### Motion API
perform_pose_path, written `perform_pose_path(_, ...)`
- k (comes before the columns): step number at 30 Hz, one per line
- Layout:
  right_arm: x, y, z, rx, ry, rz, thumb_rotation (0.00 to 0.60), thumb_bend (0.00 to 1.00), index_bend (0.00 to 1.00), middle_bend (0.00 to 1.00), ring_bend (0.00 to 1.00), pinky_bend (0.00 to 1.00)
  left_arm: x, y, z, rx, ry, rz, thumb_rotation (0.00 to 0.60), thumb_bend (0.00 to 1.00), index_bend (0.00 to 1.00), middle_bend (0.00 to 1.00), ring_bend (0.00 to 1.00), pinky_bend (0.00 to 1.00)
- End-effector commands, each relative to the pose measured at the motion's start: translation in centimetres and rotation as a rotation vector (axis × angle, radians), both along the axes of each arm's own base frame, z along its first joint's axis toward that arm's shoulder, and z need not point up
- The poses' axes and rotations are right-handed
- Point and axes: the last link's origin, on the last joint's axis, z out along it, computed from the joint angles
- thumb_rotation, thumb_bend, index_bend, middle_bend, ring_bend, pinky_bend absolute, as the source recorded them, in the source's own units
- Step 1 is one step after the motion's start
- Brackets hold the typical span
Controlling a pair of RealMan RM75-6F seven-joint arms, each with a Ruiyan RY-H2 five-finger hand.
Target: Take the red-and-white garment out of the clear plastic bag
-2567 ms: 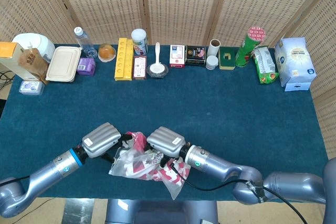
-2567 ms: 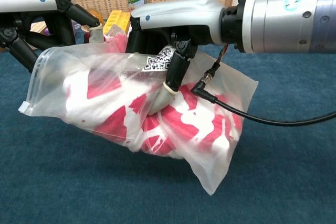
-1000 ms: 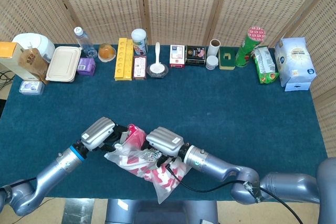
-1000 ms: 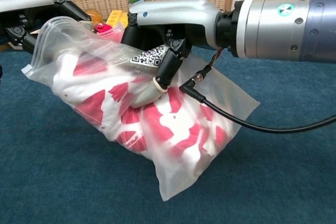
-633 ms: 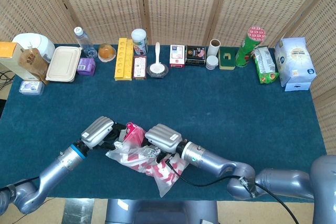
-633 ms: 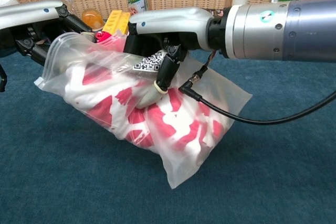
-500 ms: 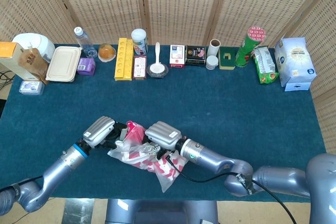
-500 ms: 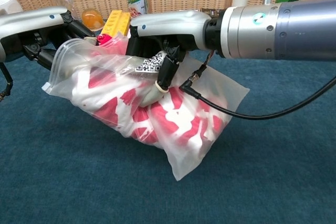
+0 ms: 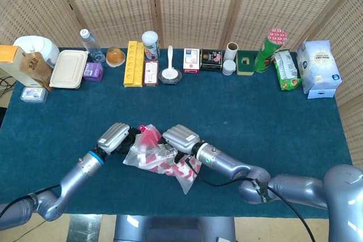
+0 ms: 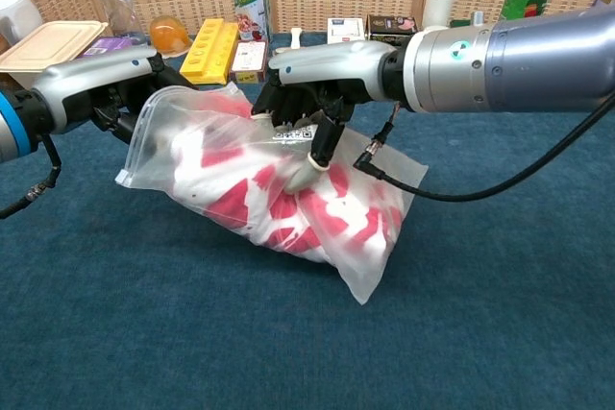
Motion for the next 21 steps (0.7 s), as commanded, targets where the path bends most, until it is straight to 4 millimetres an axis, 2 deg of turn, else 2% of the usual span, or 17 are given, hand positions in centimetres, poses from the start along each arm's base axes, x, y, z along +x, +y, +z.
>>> perform_pose_path(1,-0.8,-0.7,-0.2,0.002,0.023,-0.048,0.598,0.19,0.32,0.36,0.44,0.43,0.0,0.9,-1.3,0.004,0.014,0.026,0.6,0.48,0.88,1.0,1.0,1.0)
perform_pose_path(3,-1.0,-0.9,-0.1,-0.002,0.019,-0.063,0.6,0.17,0.22,0.27,0.35,0.35,0.1,1.1,-1.6,0.008,0.018,0.033,0.6,0.48,0.88,1.0,1.0,1.0)
perform_pose_path(7,-1.5,-1.1,0.7,-0.027,0.003,-0.085,0.599,0.15,0.12,0.21,0.29,0.3,0.1,1.8,-2.2,0.013,0.032,0.049,0.6,0.48,0.88,1.0,1.0,1.0)
perform_pose_path(13,-2.1,-1.2,2.4,-0.066,-0.023,-0.097,0.599,0.11,0.1,0.2,0.25,0.25,0.5,2.3,-1.9,0.028,0.044,0.037,0.6,0.48,0.88,1.0,1.0,1.0)
perform_pose_path(17,-2.9,-0.7,4.2,-0.134,-0.075,-0.067,0.6,0.1,0.1,0.21,0.25,0.22,1.0,2.7,-1.5,0.029,0.07,0.019,0.6,0.48,0.88,1.0,1.0,1.0)
perform_pose_path(21,-4.0,-0.1,5.5,-0.202,-0.103,-0.003,0.598,0.1,0.15,0.25,0.28,0.22,1.4,3.0,-1.3,0.024,0.106,0.004,0.6,0.48,0.88,1.0,1.0,1.0)
